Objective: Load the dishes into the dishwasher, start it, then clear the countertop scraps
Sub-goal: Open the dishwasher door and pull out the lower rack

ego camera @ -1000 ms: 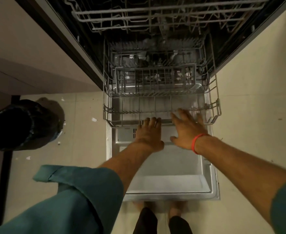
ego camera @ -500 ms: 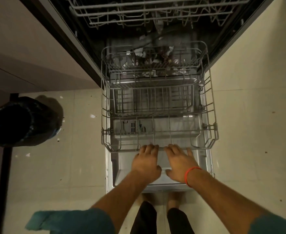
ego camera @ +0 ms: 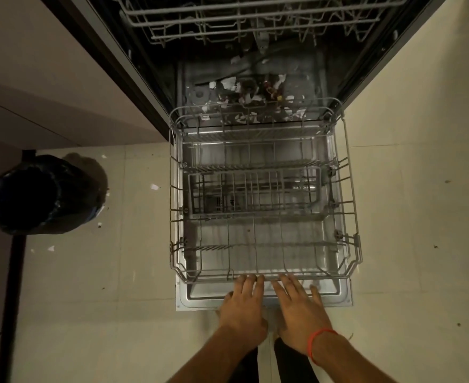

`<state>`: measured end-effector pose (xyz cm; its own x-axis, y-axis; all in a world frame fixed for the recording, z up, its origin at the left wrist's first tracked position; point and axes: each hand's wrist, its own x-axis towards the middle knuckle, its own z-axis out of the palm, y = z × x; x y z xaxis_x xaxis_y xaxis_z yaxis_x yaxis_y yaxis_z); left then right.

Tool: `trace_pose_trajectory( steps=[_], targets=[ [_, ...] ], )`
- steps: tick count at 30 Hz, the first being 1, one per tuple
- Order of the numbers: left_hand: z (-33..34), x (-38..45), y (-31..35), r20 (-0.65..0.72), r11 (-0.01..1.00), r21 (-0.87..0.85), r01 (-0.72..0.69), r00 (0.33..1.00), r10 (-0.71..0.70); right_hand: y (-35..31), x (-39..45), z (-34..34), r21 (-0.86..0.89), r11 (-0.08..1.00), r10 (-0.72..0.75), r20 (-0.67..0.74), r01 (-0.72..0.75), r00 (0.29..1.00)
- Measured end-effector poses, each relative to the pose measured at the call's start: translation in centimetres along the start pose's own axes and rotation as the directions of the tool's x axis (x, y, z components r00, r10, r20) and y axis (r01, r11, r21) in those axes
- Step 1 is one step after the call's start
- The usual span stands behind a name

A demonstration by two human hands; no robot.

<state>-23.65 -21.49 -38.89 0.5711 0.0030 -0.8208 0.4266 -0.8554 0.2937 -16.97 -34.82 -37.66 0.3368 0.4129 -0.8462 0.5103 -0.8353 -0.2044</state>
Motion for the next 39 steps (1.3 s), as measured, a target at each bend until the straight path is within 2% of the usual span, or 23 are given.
trace_pose_trajectory(
  steps=[14, 20, 29, 33, 39],
  targets=[
    [-1.0, -0.2, -0.8, 0.016, 0.998, -0.061, -0.009, 1.0, 0.01, -0.2, -0.4, -0.8, 0.055, 0.998, -0.001, -0.03, 0.002, 1.0],
    [-1.4, -3.2, -2.7, -0.094, 0.966, -0.254, 0.046, 0.993, -0.072, -1.0, -3.1, -1.5, 0.119, 0.992, 0.048, -0.135, -0.032, 0.99],
    [-4.4, -11.7, -5.6, -0.193, 0.948, -0.297, 0.113, 0.965, -0.175, -4.0, -8.9, -5.7, 0.179, 0.982, 0.089, -0.193, -0.054, 0.977],
    [-6.9, -15.7, -4.4, -0.234, 0.938, -0.325, 0.117, 0.951, -0.2, -6.7, -12.0, -9.1, 0.208, 0.978, 0.083, -0.256, -0.03, 0.963],
    [-10.6, -21.3, -1.2, -0.333, 0.928, -0.371, 0.042, 0.927, -0.175, -10.3, -16.8, -13.8, 0.249, 0.968, 0.07, -0.336, 0.017, 0.939]
  ],
)
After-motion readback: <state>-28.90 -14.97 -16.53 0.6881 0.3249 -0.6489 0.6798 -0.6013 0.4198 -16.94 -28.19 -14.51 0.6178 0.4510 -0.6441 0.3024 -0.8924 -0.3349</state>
